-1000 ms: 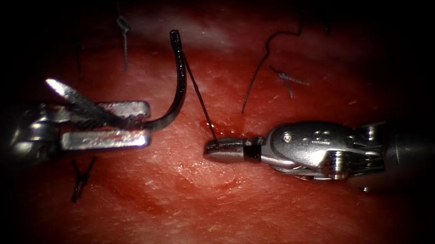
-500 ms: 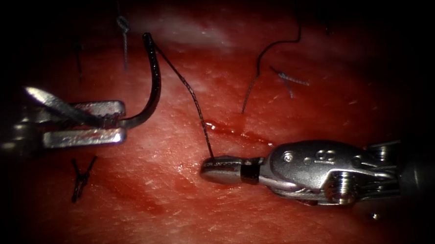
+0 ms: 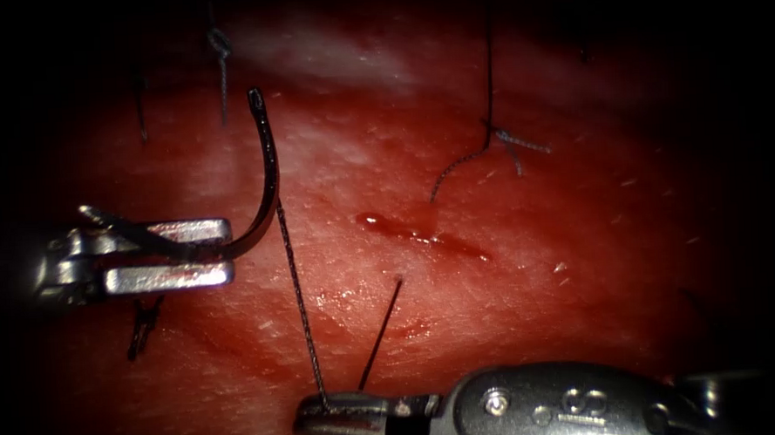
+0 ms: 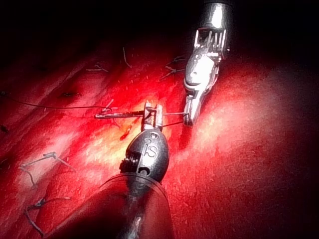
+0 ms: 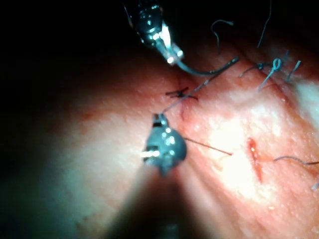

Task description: Wound Closure

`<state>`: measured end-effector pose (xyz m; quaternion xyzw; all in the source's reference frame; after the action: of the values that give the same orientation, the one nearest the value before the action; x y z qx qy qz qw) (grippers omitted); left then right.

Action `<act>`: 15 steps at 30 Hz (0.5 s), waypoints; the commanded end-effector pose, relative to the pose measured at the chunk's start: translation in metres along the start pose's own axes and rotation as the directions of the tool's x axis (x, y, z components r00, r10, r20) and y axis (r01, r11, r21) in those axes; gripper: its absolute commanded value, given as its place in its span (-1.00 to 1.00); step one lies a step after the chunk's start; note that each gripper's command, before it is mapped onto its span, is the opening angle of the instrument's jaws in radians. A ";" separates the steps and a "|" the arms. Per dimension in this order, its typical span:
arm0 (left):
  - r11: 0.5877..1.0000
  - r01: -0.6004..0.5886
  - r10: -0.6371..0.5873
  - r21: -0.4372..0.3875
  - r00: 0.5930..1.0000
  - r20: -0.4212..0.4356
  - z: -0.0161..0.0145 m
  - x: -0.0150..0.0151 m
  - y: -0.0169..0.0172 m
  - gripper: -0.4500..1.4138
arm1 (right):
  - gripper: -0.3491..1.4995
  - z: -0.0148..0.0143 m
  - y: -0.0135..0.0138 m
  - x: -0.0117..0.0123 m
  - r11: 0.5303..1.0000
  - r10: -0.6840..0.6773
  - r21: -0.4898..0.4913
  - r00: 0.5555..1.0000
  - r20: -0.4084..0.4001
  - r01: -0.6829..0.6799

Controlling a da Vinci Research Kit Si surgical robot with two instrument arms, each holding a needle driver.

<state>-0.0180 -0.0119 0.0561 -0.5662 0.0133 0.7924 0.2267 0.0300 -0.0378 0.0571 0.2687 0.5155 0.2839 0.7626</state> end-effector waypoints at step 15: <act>0.996 -0.026 0.022 0.090 0.999 0.050 -0.0029 -0.0016 -0.0037 -1.00 | 0.91 -0.0019 0.0071 -0.0011 0.933 -0.319 -0.168 0.947 0.032 0.320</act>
<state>-0.0130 -0.0097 0.0568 -0.5336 0.0521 0.8082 0.2438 0.0262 -0.0332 0.0617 0.1127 0.5232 0.2005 0.8206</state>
